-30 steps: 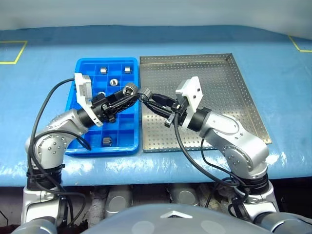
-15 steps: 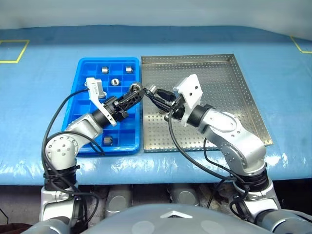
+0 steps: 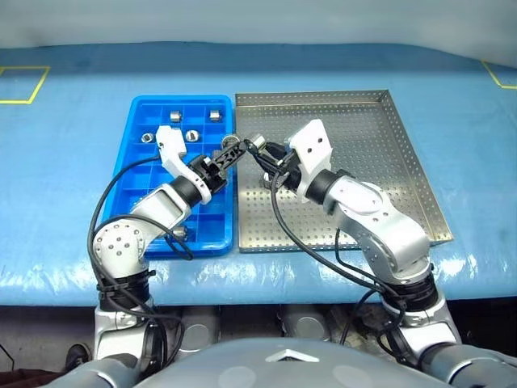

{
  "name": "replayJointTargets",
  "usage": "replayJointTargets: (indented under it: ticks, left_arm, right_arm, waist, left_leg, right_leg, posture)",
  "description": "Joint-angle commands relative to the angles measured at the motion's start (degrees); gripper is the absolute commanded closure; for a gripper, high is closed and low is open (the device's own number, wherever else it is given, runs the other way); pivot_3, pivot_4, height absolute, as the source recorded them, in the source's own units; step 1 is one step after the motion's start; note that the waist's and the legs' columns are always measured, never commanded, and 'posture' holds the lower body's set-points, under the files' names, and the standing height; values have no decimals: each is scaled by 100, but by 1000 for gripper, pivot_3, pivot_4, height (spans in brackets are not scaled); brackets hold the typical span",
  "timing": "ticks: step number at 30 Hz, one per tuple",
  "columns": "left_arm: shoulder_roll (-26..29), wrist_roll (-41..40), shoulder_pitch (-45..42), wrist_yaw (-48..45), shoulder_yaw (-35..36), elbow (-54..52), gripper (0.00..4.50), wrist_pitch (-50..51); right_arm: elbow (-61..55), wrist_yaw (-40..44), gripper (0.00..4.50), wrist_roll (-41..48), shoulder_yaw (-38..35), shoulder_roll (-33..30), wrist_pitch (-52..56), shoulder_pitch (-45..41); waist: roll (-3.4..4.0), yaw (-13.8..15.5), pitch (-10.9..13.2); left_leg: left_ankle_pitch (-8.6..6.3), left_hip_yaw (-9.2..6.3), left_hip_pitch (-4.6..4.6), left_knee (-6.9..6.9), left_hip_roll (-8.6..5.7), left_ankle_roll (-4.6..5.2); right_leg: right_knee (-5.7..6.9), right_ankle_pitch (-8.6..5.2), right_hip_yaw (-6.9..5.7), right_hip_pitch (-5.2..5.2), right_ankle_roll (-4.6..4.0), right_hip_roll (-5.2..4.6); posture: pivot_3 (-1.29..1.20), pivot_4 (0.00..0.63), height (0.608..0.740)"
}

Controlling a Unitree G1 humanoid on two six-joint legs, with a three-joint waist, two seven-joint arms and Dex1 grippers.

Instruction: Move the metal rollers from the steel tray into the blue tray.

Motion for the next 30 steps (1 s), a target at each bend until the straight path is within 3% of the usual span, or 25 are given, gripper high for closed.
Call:
replayJointTargets:
  ticks: [1, 9, 13, 18, 21, 24, 30]
  left_arm:
    - [89, 224, -382, 869, 1616, -17, 2789, -1630]
    - [-14, 73, -613, 1819, 1789, -230, 2789, -2106]
    - [348, 101, -717, 1518, 1671, -411, 2789, -2011]
    - [1388, 619, -567, 251, 1278, -605, 2789, -1590]
    - [2850, 1175, -315, -1372, 841, -779, 2789, -901]
    - [3835, 1781, 35, -2525, 605, -897, 2789, -784]
    - [4676, 3655, 675, -3417, 61, -656, 2789, -1154]
  right_arm:
    - [177, -215, 3766, -204, -204, -132, 403, 320]
    - [556, -1275, 3766, -905, -706, 274, 153, 195]
    - [517, -1339, 3766, -997, -870, 469, 56, 174]
    - [160, -1112, 3766, -890, -869, 539, -37, 178]
    - [-399, -478, 3766, -422, -681, 377, 278, 189]
    - [-811, 79, 3766, -12, -357, 171, 610, 189]
    - [-511, 292, 3766, 178, 324, 459, 773, 208]
  waist:
    - [0, 17, 0]
    - [3, 90, -2]
    - [-9, 176, 1]
    - [-7, 138, 3]
    - [-2, 78, 6]
    - [8, 8, 10]
    - [13, -23, 15]
  left_leg:
    - [0, 0, 0, 0, 0, 0]
    - [6, 4, 2, -8, 4, -10]
    - [6, -7, -15, 1, -6, -10]
    - [6, -10, -22, -3, -8, -9]
    - [6, -10, -21, -10, -1, -9]
    - [5, -10, -19, -21, 2, -8]
    - [4, -6, -11, -28, 16, -7]
  right_leg:
    - [0, 0, 0, 0, 0, 0]
    - [-3, 7, -3, -8, -20, 0]
    - [-30, 16, -6, 2, -2, -1]
    - [-32, 17, -6, -6, 0, -2]
    - [-25, 14, -9, -13, -4, 3]
    - [-18, 5, -10, -17, -16, 4]
    - [-13, -19, -16, -21, -1, 9]
  posture:
    - [-29, 150, 740]
    - [-25, 150, 740]
    - [-21, 150, 740]
    - [-22, 150, 740]
    - [-13, 150, 740]
    - [-10, 150, 740]
    - [-2, 150, 740]
